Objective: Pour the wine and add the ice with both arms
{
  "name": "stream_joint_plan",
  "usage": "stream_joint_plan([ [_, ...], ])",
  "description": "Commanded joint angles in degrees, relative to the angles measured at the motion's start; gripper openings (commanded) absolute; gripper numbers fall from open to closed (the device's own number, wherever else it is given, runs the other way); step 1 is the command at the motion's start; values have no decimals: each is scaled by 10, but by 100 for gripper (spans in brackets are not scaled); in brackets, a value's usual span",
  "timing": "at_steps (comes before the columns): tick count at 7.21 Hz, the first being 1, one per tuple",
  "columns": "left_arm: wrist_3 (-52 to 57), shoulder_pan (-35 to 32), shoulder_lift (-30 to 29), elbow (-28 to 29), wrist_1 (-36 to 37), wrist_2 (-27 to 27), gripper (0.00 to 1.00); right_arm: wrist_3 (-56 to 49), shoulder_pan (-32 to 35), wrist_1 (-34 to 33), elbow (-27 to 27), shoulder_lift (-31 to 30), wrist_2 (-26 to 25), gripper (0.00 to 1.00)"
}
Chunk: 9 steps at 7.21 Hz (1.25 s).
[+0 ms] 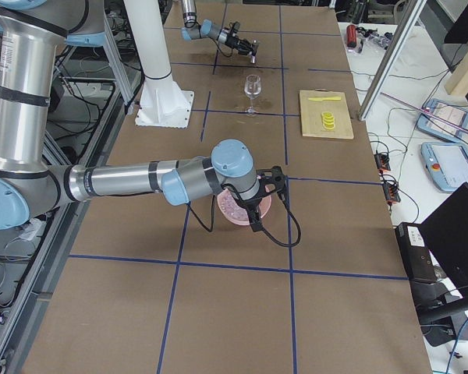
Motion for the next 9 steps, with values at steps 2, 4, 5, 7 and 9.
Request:
stream_joint_plan([
  [2,0,11,-4,0,0,0,0,0,0,0,0,-1,0,100],
  [4,0,14,-5,0,0,-1,0,-1,0,0,0,-3,0,100],
  [5,0,16,-5,0,0,0,0,-1,0,0,1,-3,0,100],
  [7,1,20,-5,-1,-1,-1,0,-1,0,0,1,-4,0,100],
  [9,1,20,-5,0,-1,-1,3,-1,0,0,1,-3,-1,100],
])
